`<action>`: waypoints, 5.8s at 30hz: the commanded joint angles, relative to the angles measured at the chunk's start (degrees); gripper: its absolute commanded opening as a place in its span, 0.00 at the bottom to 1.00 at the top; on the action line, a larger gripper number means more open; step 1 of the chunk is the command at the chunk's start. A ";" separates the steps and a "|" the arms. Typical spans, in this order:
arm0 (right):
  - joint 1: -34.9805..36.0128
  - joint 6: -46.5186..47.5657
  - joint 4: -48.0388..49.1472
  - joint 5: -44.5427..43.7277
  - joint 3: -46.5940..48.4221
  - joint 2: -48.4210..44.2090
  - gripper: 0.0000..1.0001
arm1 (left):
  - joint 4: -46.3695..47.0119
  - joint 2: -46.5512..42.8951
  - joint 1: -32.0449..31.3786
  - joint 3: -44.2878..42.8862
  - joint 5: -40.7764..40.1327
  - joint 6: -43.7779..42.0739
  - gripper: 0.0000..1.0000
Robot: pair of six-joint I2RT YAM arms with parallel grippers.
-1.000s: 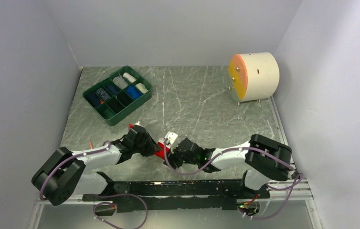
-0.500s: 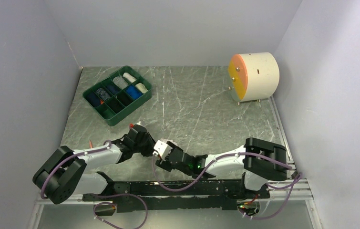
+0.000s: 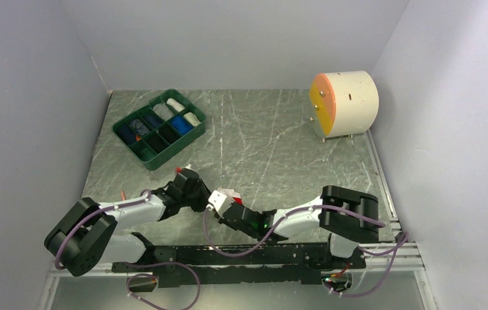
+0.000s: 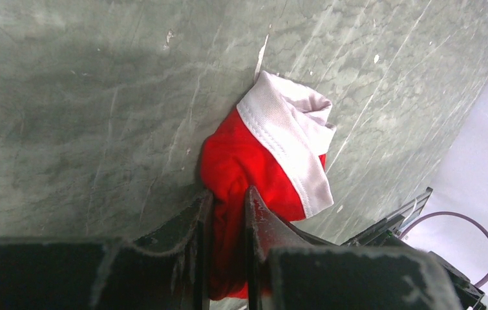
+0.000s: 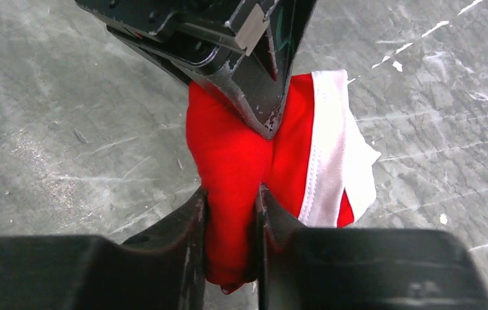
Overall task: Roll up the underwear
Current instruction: Roll the underwear to the center of the board, then pick up the underwear from the center of the board.
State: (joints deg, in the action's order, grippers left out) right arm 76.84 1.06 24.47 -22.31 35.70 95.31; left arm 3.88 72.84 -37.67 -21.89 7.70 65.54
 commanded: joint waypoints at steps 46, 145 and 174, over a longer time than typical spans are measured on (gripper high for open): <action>-22.16 -57.39 40.25 47.09 -14.35 21.19 0.19 | 8.72 -5.58 3.68 13.57 -0.98 1.21 0.62; -16.53 -45.04 19.22 28.87 -13.43 6.28 0.25 | 0.76 6.61 2.56 4.55 2.09 -0.99 0.68; -19.31 -44.70 13.26 31.27 -19.04 -14.00 0.54 | -9.66 11.52 -3.72 -2.64 -7.62 -8.81 0.05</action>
State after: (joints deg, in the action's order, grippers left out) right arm 56.31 -46.26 54.00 7.75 17.96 91.00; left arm 10.46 81.95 -40.97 -26.85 6.68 62.35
